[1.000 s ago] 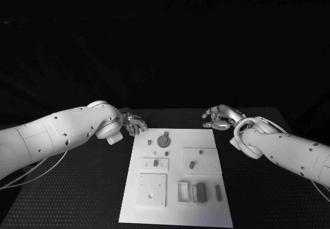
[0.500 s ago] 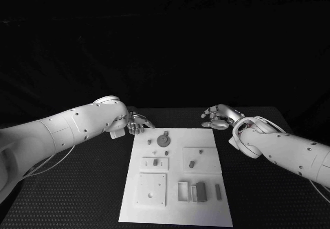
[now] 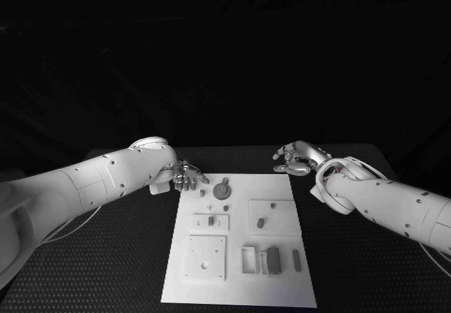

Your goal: Assemble the parts on the task board

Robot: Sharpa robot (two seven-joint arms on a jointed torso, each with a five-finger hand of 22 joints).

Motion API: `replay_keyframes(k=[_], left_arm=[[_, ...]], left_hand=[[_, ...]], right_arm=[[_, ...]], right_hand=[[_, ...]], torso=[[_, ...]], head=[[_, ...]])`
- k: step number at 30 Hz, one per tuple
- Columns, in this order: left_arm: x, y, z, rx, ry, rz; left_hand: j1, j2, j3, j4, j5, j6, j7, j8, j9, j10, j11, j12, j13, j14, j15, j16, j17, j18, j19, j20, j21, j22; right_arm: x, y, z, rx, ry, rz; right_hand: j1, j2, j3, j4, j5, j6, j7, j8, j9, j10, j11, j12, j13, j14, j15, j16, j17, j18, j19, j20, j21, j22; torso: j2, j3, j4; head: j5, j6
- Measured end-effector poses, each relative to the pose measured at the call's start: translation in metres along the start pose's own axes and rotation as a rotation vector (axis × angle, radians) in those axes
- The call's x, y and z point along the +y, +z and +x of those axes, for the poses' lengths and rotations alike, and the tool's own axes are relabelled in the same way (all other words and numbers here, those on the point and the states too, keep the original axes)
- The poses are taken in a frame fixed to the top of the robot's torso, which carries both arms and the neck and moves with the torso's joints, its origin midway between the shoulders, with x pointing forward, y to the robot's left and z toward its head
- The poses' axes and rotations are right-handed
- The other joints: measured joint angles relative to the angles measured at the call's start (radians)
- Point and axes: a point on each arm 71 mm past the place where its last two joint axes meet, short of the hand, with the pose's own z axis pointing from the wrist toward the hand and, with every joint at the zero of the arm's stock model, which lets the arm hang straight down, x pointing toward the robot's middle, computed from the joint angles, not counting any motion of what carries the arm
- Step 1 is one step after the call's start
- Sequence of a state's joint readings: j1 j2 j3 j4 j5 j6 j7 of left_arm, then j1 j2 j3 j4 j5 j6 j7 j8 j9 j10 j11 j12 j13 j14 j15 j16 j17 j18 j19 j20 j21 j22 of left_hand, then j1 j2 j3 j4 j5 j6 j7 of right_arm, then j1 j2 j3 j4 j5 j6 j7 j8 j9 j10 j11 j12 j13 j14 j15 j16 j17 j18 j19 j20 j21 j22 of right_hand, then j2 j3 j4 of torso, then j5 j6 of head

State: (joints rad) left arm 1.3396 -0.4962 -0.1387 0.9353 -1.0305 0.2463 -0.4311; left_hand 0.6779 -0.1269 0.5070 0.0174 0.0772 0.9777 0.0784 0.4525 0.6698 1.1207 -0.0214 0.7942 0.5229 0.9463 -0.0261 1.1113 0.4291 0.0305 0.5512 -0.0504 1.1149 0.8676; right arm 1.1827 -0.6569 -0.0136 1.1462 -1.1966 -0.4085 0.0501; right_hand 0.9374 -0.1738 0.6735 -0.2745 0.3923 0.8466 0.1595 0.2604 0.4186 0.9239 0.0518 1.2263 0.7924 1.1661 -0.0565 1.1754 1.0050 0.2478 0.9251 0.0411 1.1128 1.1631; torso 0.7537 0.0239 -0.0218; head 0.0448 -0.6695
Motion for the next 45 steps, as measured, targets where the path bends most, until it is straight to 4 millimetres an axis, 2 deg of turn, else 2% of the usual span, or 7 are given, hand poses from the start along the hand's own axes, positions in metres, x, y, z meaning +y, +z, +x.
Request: replay_keyframes(k=[9, 14, 17, 27, 32, 34, 45], left_arm=[[-0.001, 0.002, 0.005, 0.014, 0.014, 0.010], [-0.001, 0.004, 0.008, 0.028, 0.018, 0.013], [-0.001, 0.006, 0.011, 0.038, 0.018, 0.014], [0.000, 0.008, 0.015, 0.044, 0.013, 0.019], [0.001, 0.008, 0.014, 0.044, 0.006, 0.021], [0.001, 0.008, 0.015, 0.045, 0.002, 0.024], [0.000, 0.009, 0.016, 0.049, -0.014, 0.031]], left_hand=[[0.006, 0.017, -0.021, -0.020, 0.016, 0.017, -0.007, -0.011, -0.002, 0.005, -0.005, 0.006, -0.001, 0.008, -0.006, 0.008, 0.003, 0.000, 0.008, -0.001, 0.006, 0.001], [0.027, 0.038, -0.026, -0.062, 0.022, 0.021, -0.003, -0.027, -0.004, 0.005, -0.005, 0.006, -0.008, 0.008, -0.006, 0.003, 0.003, 0.000, 0.008, -0.001, 0.006, 0.001], [0.027, 0.038, -0.028, -0.077, 0.027, 0.021, -0.003, -0.033, -0.005, 0.005, -0.005, 0.001, -0.010, 0.008, -0.006, 0.003, 0.003, 0.000, 0.008, -0.001, 0.006, 0.001], [0.031, 0.042, -0.029, -0.090, 0.027, 0.021, -0.003, -0.041, -0.006, 0.005, -0.005, 0.000, -0.013, 0.008, -0.006, -0.006, 0.001, 0.000, 0.008, -0.001, 0.002, -0.001], [0.037, 0.060, -0.025, -0.104, 0.030, 0.021, -0.003, -0.047, -0.006, 0.005, -0.005, -0.004, -0.016, 0.008, -0.006, -0.008, 0.001, 0.000, 0.008, -0.001, 0.002, -0.002], [0.049, 0.079, -0.020, -0.124, 0.030, 0.017, 0.001, -0.054, -0.006, 0.003, -0.002, -0.004, -0.018, 0.006, -0.004, -0.013, 0.001, 0.000, 0.008, -0.001, 0.002, -0.002], [0.083, 0.098, 0.002, -0.159, 0.022, 0.014, 0.004, -0.062, -0.007, 0.005, 0.002, -0.010, -0.024, 0.002, 0.000, -0.019, -0.001, 0.000, 0.008, -0.001, -0.004, -0.003]], right_arm=[[0.001, 0.000, 0.001, 0.002, 0.001, -0.002], [0.001, 0.001, 0.001, 0.002, 0.001, -0.003], [0.001, 0.001, 0.001, 0.002, 0.001, -0.003], [0.002, 0.001, 0.002, 0.003, 0.002, -0.004], [0.002, 0.001, 0.002, 0.004, 0.002, -0.004], [0.002, 0.001, 0.002, 0.004, 0.002, -0.004], [0.002, 0.001, 0.002, 0.004, 0.002, -0.004]], right_hand=[[0.000, 0.000, 0.000, 0.000, 0.000, 0.000, 0.000, 0.000, -0.001, 0.000, 0.000, 0.000, 0.000, 0.000, 0.000, 0.000, 0.000, 0.000, 0.000, 0.000, 0.000, 0.000], [0.000, 0.000, 0.000, 0.000, 0.000, 0.000, 0.000, 0.000, -0.001, 0.000, 0.000, 0.000, -0.001, 0.000, 0.000, 0.000, 0.000, 0.000, 0.000, 0.000, 0.000, 0.000], [-0.003, -0.003, -0.006, 0.000, 0.000, 0.000, 0.000, 0.000, -0.001, 0.000, 0.000, 0.000, -0.001, 0.000, 0.000, 0.000, 0.000, 0.000, 0.000, 0.000, 0.000, 0.000], [-0.007, -0.001, -0.006, 0.000, 0.000, 0.002, -0.002, 0.000, -0.001, 0.000, 0.000, 0.000, -0.001, 0.000, 0.000, 0.000, 0.000, 0.000, 0.000, 0.000, 0.000, 0.000], [-0.008, 0.000, -0.006, 0.000, 0.004, 0.002, -0.002, 0.000, -0.001, 0.000, 0.000, 0.000, -0.001, 0.000, 0.000, 0.000, -0.001, 0.000, 0.000, 0.000, 0.000, 0.000], [-0.008, 0.000, -0.006, 0.000, 0.004, 0.002, -0.002, 0.000, -0.001, 0.000, 0.000, 0.000, -0.001, 0.000, 0.000, 0.000, -0.001, 0.000, 0.000, 0.000, 0.000, 0.000], [-0.008, 0.000, -0.006, 0.000, 0.004, 0.002, -0.001, 0.000, -0.001, 0.000, 0.000, 0.000, -0.002, 0.000, 0.000, 0.000, -0.001, 0.000, 0.000, 0.000, 0.000, 0.000]], torso=[[0.000, -0.0005, 0.0009], [-0.001, -0.0007, 0.0010], [-0.001, -0.0007, 0.0011], [0.000, -0.0008, 0.0009], [-0.001, -0.0004, 0.0012], [-0.001, -0.0002, 0.0013], [-0.001, 0.0004, 0.0012]], head=[[-0.002, 0.000], [-0.002, 0.000], [-0.003, -0.001], [-0.005, -0.002], [-0.005, -0.003], [-0.005, -0.003], [-0.006, -0.003]])
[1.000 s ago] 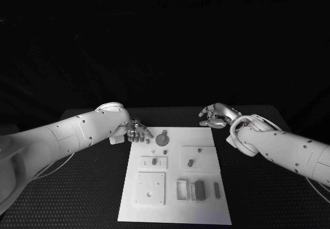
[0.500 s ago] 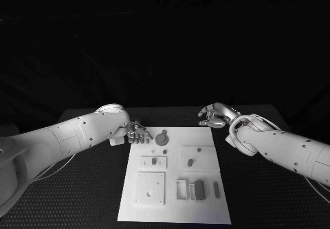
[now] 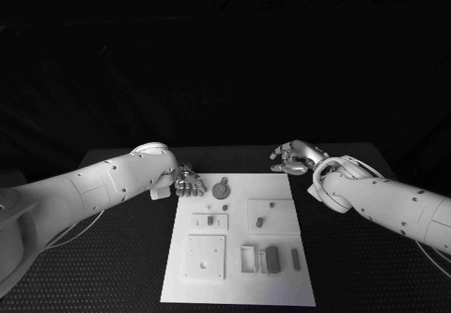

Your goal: Assemble the parts on the task board

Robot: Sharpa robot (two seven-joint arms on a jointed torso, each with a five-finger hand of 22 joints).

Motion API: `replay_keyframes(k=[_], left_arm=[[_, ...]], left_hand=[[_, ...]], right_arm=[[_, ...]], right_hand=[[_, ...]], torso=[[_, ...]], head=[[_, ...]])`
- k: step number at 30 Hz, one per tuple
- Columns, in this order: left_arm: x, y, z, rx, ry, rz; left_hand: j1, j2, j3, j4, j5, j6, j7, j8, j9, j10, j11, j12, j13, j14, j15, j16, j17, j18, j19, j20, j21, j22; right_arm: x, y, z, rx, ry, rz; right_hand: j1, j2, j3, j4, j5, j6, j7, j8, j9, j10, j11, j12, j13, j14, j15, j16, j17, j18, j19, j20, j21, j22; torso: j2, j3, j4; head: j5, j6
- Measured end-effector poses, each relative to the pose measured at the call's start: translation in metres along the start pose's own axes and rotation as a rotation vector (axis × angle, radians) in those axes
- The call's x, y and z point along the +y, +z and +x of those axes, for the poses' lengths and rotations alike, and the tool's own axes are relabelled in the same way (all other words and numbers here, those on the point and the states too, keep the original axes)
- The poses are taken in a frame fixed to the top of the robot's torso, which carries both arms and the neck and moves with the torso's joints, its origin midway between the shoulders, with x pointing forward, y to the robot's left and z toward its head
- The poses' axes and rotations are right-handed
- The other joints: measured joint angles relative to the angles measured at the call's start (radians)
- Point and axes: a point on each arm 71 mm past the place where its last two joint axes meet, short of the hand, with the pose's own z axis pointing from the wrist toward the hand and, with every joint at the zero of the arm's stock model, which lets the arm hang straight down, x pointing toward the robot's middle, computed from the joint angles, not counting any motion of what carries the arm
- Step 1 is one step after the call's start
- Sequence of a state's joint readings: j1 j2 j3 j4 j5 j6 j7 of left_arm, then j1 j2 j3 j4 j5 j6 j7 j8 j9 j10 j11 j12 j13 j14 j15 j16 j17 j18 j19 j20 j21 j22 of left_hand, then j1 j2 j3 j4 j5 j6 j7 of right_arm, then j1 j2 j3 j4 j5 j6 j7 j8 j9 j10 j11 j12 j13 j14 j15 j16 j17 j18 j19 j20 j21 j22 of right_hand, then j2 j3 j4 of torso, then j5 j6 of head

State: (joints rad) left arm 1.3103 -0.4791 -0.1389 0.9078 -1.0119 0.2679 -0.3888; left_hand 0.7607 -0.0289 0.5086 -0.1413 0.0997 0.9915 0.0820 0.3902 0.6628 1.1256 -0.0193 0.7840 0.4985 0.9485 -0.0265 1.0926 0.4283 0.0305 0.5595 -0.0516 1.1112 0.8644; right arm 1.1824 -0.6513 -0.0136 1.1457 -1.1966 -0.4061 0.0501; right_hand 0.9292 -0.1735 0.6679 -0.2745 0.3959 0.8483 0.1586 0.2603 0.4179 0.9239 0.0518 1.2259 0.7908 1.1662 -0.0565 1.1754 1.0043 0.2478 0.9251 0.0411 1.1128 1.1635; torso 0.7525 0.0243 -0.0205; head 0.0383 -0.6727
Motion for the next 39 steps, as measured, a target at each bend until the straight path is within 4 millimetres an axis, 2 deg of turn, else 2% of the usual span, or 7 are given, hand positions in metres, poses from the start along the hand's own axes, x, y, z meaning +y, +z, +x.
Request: replay_keyframes(k=[2, 9, 15, 16, 22, 29, 39], left_arm=[[-0.001, 0.001, 0.000, 0.000, -0.002, -0.001], [-0.004, 0.002, 0.003, 0.007, -0.007, 0.008], [-0.002, 0.002, 0.002, 0.007, -0.016, 0.010], [-0.002, 0.002, 0.002, 0.007, -0.018, 0.010], [-0.002, 0.002, 0.002, 0.011, -0.029, 0.014], [-0.001, 0.001, 0.001, 0.009, -0.043, 0.017], [0.011, -0.005, 0.002, 0.021, -0.123, 0.030]], left_hand=[[0.009, 0.009, 0.004, -0.004, 0.000, 0.002, 0.002, 0.000, 0.001, 0.000, 0.000, 0.000, 0.000, 0.000, 0.000, 0.000, 0.000, 0.000, 0.000, 0.000, 0.000, 0.000], [0.016, 0.016, 0.006, -0.007, 0.000, 0.004, 0.004, -0.004, 0.002, 0.000, 0.000, 0.000, -0.001, 0.000, 0.000, 0.000, 0.000, 0.000, 0.000, 0.000, 0.000, 0.000], [0.031, 0.043, 0.009, -0.020, 0.000, 0.004, 0.003, -0.004, 0.004, 0.000, 0.000, 0.000, -0.002, 0.004, 0.004, 0.000, 0.000, 0.000, 0.000, 0.000, 0.000, 0.000], [0.039, 0.059, 0.013, -0.027, 0.000, 0.008, 0.000, -0.004, 0.006, 0.004, 0.003, 0.000, -0.002, 0.004, 0.004, 0.000, 0.001, 0.000, 0.000, 0.000, 0.000, 0.000], [0.062, 0.096, 0.017, -0.056, 0.000, 0.018, -0.003, -0.004, 0.012, 0.011, 0.003, 0.000, -0.004, 0.008, 0.006, 0.000, 0.003, 0.000, 0.000, 0.000, 0.000, 0.000], [0.085, 0.131, 0.023, -0.087, 0.006, 0.026, -0.005, -0.008, 0.016, 0.022, 0.000, 0.000, -0.007, 0.015, 0.000, 0.000, 0.005, 0.000, 0.000, 0.000, 0.000, 0.000], [0.095, 0.153, 0.020, -0.109, 0.011, 0.045, -0.009, -0.006, 0.022, 0.042, -0.006, 0.000, -0.010, 0.030, -0.002, 0.000, 0.007, 0.000, 0.007, 0.000, 0.000, 0.000]], right_arm=[[0.000, 0.000, 0.000, 0.000, 0.000, 0.000], [0.001, 0.000, 0.001, 0.001, 0.001, -0.002], [0.001, 0.000, 0.000, 0.002, 0.001, -0.001], [0.001, 0.000, 0.000, 0.002, 0.001, -0.001], [0.001, 0.000, 0.001, 0.002, 0.001, -0.002], [0.001, 0.001, 0.001, 0.003, 0.001, -0.002], [0.000, 0.000, 0.000, 0.003, 0.000, 0.000]], right_hand=[[0.000, 0.000, 0.000, 0.000, 0.000, -0.001, 0.001, 0.000, 0.000, 0.000, 0.000, 0.000, 0.000, 0.000, 0.000, 0.000, 0.000, 0.000, 0.000, 0.000, 0.000, -0.001], [0.000, 0.000, 0.000, 0.000, 0.000, -0.001, 0.002, 0.000, -0.001, 0.000, 0.000, 0.000, 0.000, 0.000, 0.000, 0.000, 0.000, 0.000, 0.000, 0.000, 0.000, -0.001], [0.000, 0.000, 0.000, 0.000, 0.000, -0.001, 0.002, 0.000, -0.001, 0.000, 0.000, 0.000, 0.000, 0.000, 0.000, 0.000, 0.000, 0.000, 0.000, 0.000, 0.000, -0.001], [0.000, 0.000, -0.003, -0.003, 0.000, -0.001, 0.002, 0.000, -0.001, 0.000, 0.000, 0.000, 0.000, 0.000, 0.000, 0.000, 0.000, 0.000, 0.000, 0.000, 0.000, -0.001], [0.000, 0.000, -0.003, -0.003, 0.000, 0.000, 0.002, 0.000, -0.001, 0.000, 0.000, 0.000, -0.001, 0.000, 0.000, 0.000, 0.000, 0.000, 0.000, 0.000, 0.000, -0.001], [0.000, 0.000, -0.003, -0.003, 0.000, 0.000, 0.002, 0.000, -0.001, 0.000, 0.000, 0.000, -0.001, -0.003, 0.003, 0.000, 0.000, 0.000, 0.000, 0.000, 0.000, -0.001], [0.000, 0.000, -0.003, -0.003, 0.003, 0.001, 0.000, 0.000, -0.001, 0.000, 0.000, 0.004, -0.001, -0.003, 0.003, 0.000, -0.001, 0.000, 0.000, 0.000, 0.000, -0.001]], torso=[[0.000, 0.0000, 0.0000], [0.000, -0.0001, -0.0001], [0.000, -0.0004, -0.0003], [0.000, -0.0005, -0.0002], [0.000, -0.0004, 0.0002], [0.000, -0.0005, 0.0001], [0.000, -0.0006, 0.0000]], head=[[0.000, 0.000], [0.000, 0.001], [0.000, 0.000], [0.000, 0.000], [0.000, -0.001], [0.000, -0.002], [0.002, -0.003]])
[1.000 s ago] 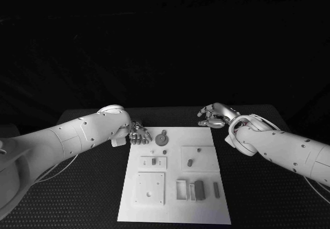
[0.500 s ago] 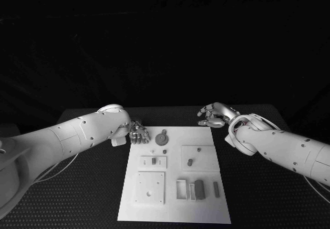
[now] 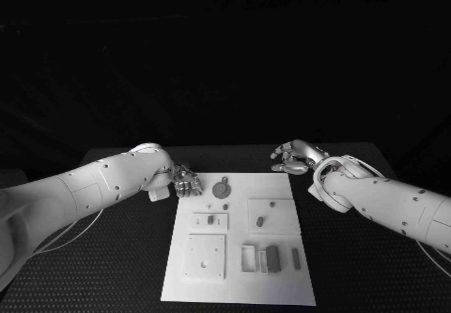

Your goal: Assemble the parts on the task board

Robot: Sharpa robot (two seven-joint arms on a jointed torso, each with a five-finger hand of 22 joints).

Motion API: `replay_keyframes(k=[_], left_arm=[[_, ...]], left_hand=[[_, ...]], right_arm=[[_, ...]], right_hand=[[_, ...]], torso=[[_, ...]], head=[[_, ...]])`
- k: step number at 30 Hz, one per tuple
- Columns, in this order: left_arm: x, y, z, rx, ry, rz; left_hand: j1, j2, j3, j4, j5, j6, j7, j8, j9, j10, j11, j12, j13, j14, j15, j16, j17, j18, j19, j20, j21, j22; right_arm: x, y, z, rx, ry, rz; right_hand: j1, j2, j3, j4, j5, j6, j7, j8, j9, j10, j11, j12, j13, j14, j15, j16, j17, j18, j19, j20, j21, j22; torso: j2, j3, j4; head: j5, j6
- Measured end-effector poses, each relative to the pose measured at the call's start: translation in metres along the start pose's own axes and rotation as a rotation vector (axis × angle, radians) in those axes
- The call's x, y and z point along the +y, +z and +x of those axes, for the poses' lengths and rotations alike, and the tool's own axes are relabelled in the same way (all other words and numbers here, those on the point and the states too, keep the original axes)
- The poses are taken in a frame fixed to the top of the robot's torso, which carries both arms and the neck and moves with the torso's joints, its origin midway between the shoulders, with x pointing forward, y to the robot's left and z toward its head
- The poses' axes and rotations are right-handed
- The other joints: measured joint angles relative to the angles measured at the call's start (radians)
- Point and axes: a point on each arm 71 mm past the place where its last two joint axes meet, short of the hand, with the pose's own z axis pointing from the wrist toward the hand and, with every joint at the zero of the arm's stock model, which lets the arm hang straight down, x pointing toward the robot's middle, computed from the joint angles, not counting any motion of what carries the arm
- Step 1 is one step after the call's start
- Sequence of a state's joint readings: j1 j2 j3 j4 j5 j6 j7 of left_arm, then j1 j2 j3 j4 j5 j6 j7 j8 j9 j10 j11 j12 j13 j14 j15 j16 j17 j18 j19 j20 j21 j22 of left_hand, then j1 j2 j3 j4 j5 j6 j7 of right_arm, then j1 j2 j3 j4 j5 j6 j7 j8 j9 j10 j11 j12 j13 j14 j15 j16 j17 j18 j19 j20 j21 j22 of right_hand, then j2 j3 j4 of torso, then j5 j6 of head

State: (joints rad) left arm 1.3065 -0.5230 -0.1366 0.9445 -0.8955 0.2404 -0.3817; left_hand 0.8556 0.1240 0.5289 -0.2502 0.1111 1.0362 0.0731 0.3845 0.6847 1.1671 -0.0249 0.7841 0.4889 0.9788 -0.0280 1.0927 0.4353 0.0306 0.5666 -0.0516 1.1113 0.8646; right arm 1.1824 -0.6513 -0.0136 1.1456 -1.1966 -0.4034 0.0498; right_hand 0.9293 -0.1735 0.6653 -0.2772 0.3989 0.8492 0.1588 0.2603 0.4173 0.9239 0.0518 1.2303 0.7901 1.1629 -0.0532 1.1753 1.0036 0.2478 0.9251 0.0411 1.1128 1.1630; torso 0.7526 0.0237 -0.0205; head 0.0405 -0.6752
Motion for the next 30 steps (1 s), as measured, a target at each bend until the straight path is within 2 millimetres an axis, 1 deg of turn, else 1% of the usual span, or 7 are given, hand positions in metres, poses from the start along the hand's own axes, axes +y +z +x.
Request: replay_keyframes(k=[7, 13, 18, 20, 22, 24, 30], left_arm=[[0.010, -0.013, 0.007, 0.028, -0.065, 0.030], [0.016, -0.028, 0.016, 0.048, -0.089, 0.053], [0.015, -0.039, 0.026, 0.058, -0.088, 0.073], [0.015, -0.042, 0.028, 0.059, -0.082, 0.075], [0.015, -0.044, 0.031, 0.057, -0.070, 0.076], [0.014, -0.045, 0.033, 0.054, -0.056, 0.075], [0.014, -0.047, 0.042, 0.043, 0.002, 0.071]], left_hand=[[0.001, 0.001, -0.001, -0.001, 0.000, 0.004, -0.004, 0.000, 0.000, 0.005, -0.002, -0.005, -0.003, 0.006, -0.006, 0.000, 0.000, 0.000, 0.000, 0.000, 0.000, 0.000], [0.001, 0.001, -0.001, -0.007, 0.000, 0.011, -0.004, -0.001, 0.000, 0.014, -0.003, -0.006, -0.007, 0.012, -0.005, 0.000, 0.000, 0.000, 0.004, -0.004, 0.000, 0.000], [0.001, 0.001, 0.000, -0.013, 0.014, 0.020, -0.006, -0.002, 0.000, 0.023, -0.002, -0.014, -0.011, 0.022, -0.007, 0.000, 0.000, 0.000, 0.007, 0.000, 0.000, 0.000], [0.001, 0.001, 0.000, -0.013, 0.019, 0.024, -0.009, -0.002, 0.000, 0.024, -0.002, -0.017, -0.012, 0.024, -0.009, 0.000, 0.000, 0.000, 0.011, -0.004, 0.000, 0.000], [0.001, 0.001, 0.000, -0.013, 0.023, 0.033, -0.011, -0.006, 0.000, 0.036, 0.000, -0.018, -0.015, 0.031, -0.010, 0.000, 0.000, 0.000, 0.015, 0.000, 0.000, 0.000], [0.001, 0.001, 0.000, -0.013, 0.024, 0.033, -0.012, -0.006, 0.000, 0.036, 0.000, -0.023, -0.017, 0.031, -0.010, 0.000, 0.000, 0.000, 0.020, -0.005, 0.004, 0.000], [0.001, 0.001, 0.000, -0.013, 0.024, 0.035, -0.013, -0.008, 0.000, 0.036, 0.000, -0.023, -0.018, 0.034, -0.013, 0.000, 0.000, 0.000, 0.020, -0.005, 0.007, 0.000]], right_arm=[[-0.003, -0.001, -0.002, -0.002, -0.003, 0.006], [-0.005, -0.002, -0.003, -0.004, -0.004, 0.009], [-0.006, -0.003, -0.004, -0.004, -0.005, 0.011], [-0.006, -0.003, -0.004, -0.005, -0.005, 0.012], [-0.006, -0.003, -0.004, -0.005, -0.005, 0.012], [-0.006, -0.004, -0.004, -0.004, -0.005, 0.011], [-0.006, -0.004, -0.004, -0.004, -0.004, 0.010]], right_hand=[[0.000, 0.000, 0.000, 0.000, 0.000, 0.000, 0.000, 0.000, 0.000, 0.000, 0.000, 0.000, 0.000, 0.000, 0.000, 0.000, 0.000, 0.000, 0.000, 0.000, 0.000, 0.000], [0.000, 0.000, 0.000, 0.000, 0.000, -0.001, -0.002, 0.000, 0.000, 0.000, 0.000, 0.000, -0.001, 0.000, 0.000, 0.000, 0.000, 0.000, 0.000, 0.000, 0.000, -0.001], [0.000, 0.000, 0.000, 0.000, 0.000, -0.001, -0.002, 0.000, 0.000, 0.000, 0.000, 0.000, -0.001, -0.003, -0.003, 0.000, 0.000, 0.000, 0.000, 0.000, 0.000, -0.001], [0.000, 0.000, 0.000, 0.000, 0.000, -0.001, -0.002, 0.000, 0.000, 0.000, 0.000, 0.000, -0.001, -0.004, -0.004, 0.000, 0.000, 0.000, 0.000, 0.000, 0.000, -0.001], [0.000, 0.000, 0.000, 0.000, 0.000, -0.001, -0.002, 0.000, 0.000, 0.000, 0.000, 0.000, -0.001, -0.004, -0.004, 0.000, 0.000, 0.000, 0.000, 0.000, 0.000, -0.001], [0.000, 0.000, 0.000, 0.000, 0.000, 0.000, -0.003, 0.000, 0.000, 0.000, 0.000, 0.000, -0.001, -0.004, -0.004, 0.000, 0.000, 0.000, 0.000, 0.000, 0.000, -0.001], [0.000, 0.000, -0.003, 0.003, 0.000, -0.005, -0.001, 0.000, -0.001, 0.000, 0.000, 0.000, -0.001, -0.004, -0.004, 0.000, 0.000, 0.000, 0.000, 0.000, 0.000, -0.001]], torso=[[-0.001, 0.0000, 0.0018], [-0.002, 0.0000, 0.0029], [-0.002, -0.0001, 0.0029], [-0.001, -0.0004, 0.0027], [-0.001, -0.0005, 0.0022], [-0.001, -0.0005, 0.0015], [0.000, -0.0011, 0.0015]], head=[[0.000, -0.001], [0.001, -0.002], [0.004, -0.004], [0.007, -0.006], [0.008, -0.006], [0.010, -0.007], [0.012, -0.012]])
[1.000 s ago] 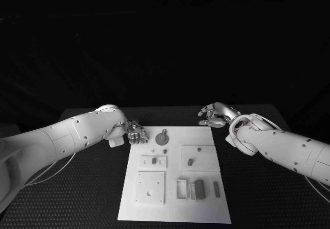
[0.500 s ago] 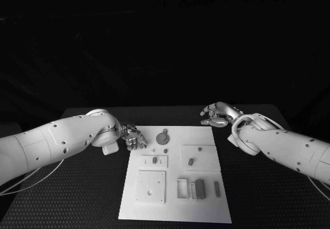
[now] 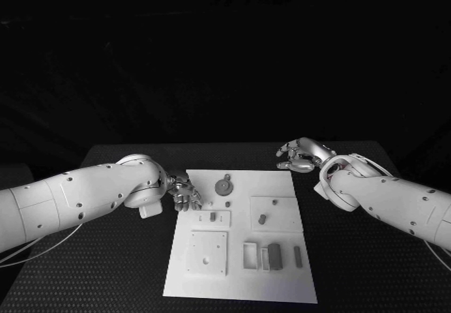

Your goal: Assemble the parts on the task board

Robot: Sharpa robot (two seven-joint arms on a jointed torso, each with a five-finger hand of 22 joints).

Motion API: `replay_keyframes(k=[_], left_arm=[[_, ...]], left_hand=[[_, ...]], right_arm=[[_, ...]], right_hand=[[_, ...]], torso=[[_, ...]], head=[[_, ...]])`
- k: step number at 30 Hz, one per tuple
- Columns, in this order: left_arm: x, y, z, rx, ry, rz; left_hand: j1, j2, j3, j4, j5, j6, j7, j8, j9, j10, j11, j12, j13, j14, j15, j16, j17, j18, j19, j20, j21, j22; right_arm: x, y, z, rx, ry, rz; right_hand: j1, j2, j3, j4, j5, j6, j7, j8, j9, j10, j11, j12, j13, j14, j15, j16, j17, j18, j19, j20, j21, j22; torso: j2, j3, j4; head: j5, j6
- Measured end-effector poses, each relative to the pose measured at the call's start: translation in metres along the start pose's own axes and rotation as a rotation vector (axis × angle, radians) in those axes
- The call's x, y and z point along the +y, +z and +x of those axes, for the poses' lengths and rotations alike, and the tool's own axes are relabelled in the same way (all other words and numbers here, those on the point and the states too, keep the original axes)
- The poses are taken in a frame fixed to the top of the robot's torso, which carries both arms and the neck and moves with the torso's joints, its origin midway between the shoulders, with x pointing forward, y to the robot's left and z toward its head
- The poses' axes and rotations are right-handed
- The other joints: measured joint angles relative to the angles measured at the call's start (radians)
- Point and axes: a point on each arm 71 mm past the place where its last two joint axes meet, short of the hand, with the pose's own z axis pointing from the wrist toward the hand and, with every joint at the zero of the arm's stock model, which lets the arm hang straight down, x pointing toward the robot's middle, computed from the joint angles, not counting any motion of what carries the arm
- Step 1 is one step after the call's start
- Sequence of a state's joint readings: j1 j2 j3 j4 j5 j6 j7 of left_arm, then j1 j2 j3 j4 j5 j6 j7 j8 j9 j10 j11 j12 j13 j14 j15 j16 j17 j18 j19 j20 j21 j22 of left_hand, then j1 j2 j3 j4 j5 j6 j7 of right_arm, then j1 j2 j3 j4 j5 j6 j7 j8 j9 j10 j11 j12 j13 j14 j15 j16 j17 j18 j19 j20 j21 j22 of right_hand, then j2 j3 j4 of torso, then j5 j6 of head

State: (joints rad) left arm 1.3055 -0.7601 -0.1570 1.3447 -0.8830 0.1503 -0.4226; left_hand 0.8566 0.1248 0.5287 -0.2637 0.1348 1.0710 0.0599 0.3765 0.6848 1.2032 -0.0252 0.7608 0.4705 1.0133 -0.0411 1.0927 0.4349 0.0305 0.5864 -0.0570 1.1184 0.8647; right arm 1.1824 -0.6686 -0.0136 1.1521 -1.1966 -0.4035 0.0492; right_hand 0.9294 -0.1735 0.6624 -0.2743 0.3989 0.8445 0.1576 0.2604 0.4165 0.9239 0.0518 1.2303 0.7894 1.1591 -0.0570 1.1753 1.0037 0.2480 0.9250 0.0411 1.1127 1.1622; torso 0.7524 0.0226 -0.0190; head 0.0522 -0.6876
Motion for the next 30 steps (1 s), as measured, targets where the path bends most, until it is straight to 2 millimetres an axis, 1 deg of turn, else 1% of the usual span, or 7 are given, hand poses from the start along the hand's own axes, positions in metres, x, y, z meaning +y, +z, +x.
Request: replay_keyframes(k=[6, 10, 12, 14, 25, 27, 30], left_arm=[[0.001, 0.001, 0.008, -0.011, 0.056, -0.008], [0.003, 0.003, 0.016, -0.006, 0.086, -0.015], [0.003, 0.004, 0.020, -0.004, 0.096, -0.017], [0.003, 0.004, 0.022, -0.004, 0.103, -0.017], [0.002, 0.005, 0.024, -0.012, 0.116, -0.016], [0.002, 0.005, 0.024, -0.013, 0.117, -0.015], [0.002, 0.007, 0.028, -0.011, 0.120, -0.017]], left_hand=[[0.000, 0.000, 0.002, -0.002, 0.000, 0.006, 0.001, -0.002, 0.000, 0.005, -0.002, -0.006, -0.002, 0.000, 0.000, 0.000, 0.000, 0.000, 0.000, 0.000, 0.000, 0.000], [-0.002, -0.002, 0.002, -0.002, 0.000, 0.006, 0.001, -0.002, 0.000, 0.009, -0.002, -0.006, -0.002, 0.000, 0.000, 0.000, 0.000, 0.000, 0.000, 0.000, 0.000, 0.000], [-0.003, -0.003, 0.002, -0.002, 0.004, 0.006, 0.001, -0.002, 0.000, 0.009, -0.002, -0.006, -0.003, 0.004, -0.004, 0.000, 0.000, 0.000, 0.000, 0.000, 0.000, 0.000], [-0.003, -0.003, 0.002, -0.002, 0.004, 0.006, 0.001, -0.002, 0.000, 0.010, -0.003, -0.006, -0.003, 0.006, -0.002, 0.000, 0.000, 0.000, 0.000, 0.000, 0.000, 0.000], [-0.010, -0.010, 0.002, -0.002, 0.004, 0.012, -0.005, -0.004, -0.001, 0.020, -0.009, -0.010, -0.004, 0.007, 0.000, 0.000, 0.000, 0.000, 0.000, 0.000, 0.000, 0.000], [-0.012, -0.012, 0.002, -0.002, 0.004, 0.012, -0.005, -0.002, -0.002, 0.021, -0.011, -0.010, -0.004, 0.007, 0.000, 0.000, 0.000, 0.000, 0.004, 0.004, 0.000, 0.000], [-0.013, -0.013, 0.002, -0.002, 0.004, 0.013, -0.004, -0.002, 0.001, 0.027, -0.009, -0.010, -0.004, 0.007, 0.000, 0.000, 0.001, 0.000, 0.004, 0.004, 0.000, 0.000]], right_arm=[[0.000, 0.000, 0.000, 0.000, 0.000, 0.000], [0.000, 0.000, 0.000, 0.000, 0.000, 0.000], [0.000, 0.000, 0.000, 0.000, 0.000, 0.000], [0.000, 0.000, 0.000, 0.000, 0.000, 0.000], [-0.001, -0.001, -0.001, 0.000, 0.000, 0.000], [0.000, -0.001, -0.001, 0.000, 0.000, 0.000], [0.000, -0.001, 0.000, 0.000, 0.000, 0.000]], right_hand=[[0.000, 0.000, 0.000, 0.000, 0.000, 0.002, 0.002, 0.000, 0.000, 0.000, 0.000, 0.000, -0.001, 0.000, 0.000, 0.000, -0.001, 0.000, 0.000, 0.000, 0.000, 0.000], [0.000, 0.000, 0.000, 0.000, 0.000, 0.002, 0.002, 0.000, 0.000, 0.000, 0.000, 0.000, -0.001, 0.000, 0.000, 0.000, -0.001, 0.000, 0.000, 0.000, 0.000, 0.000], [0.000, 0.000, 0.000, 0.000, 0.000, 0.002, 0.002, 0.000, 0.000, 0.000, 0.000, 0.000, -0.001, 0.000, 0.000, 0.000, -0.001, 0.000, 0.000, 0.000, 0.000, 0.000], [0.000, 0.000, 0.000, 0.000, 0.000, 0.002, 0.002, 0.000, 0.000, 0.000, 0.000, 0.000, -0.001, 0.000, 0.000, 0.000, -0.001, 0.000, 0.000, 0.000, 0.000, 0.000], [0.000, 0.000, -0.003, -0.003, 0.000, 0.002, 0.002, 0.000, 0.000, 0.000, 0.000, 0.000, -0.001, 0.000, 0.000, 0.000, -0.001, 0.000, 0.000, 0.000, 0.000, 0.000], [0.000, 0.000, -0.003, -0.003, 0.000, 0.002, 0.002, 0.000, 0.000, 0.000, 0.000, 0.000, -0.001, 0.000, 0.000, 0.000, -0.001, 0.000, 0.000, 0.000, 0.000, -0.001], [0.000, 0.000, -0.003, -0.003, 0.000, 0.003, 0.001, 0.000, 0.000, 0.000, 0.000, 0.000, -0.002, 0.000, 0.000, 0.000, -0.001, 0.000, 0.000, 0.000, 0.000, -0.001]], torso=[[0.000, 0.0000, -0.0006], [0.000, 0.0005, -0.0007], [0.000, 0.0009, -0.0010], [0.000, 0.0010, -0.0013], [0.000, 0.0017, -0.0022], [0.000, 0.0017, -0.0022], [0.000, 0.0017, -0.0022]], head=[[0.001, -0.002], [0.002, -0.004], [0.002, -0.004], [0.002, -0.005], [0.001, -0.008], [0.001, -0.008], [0.001, -0.008]])
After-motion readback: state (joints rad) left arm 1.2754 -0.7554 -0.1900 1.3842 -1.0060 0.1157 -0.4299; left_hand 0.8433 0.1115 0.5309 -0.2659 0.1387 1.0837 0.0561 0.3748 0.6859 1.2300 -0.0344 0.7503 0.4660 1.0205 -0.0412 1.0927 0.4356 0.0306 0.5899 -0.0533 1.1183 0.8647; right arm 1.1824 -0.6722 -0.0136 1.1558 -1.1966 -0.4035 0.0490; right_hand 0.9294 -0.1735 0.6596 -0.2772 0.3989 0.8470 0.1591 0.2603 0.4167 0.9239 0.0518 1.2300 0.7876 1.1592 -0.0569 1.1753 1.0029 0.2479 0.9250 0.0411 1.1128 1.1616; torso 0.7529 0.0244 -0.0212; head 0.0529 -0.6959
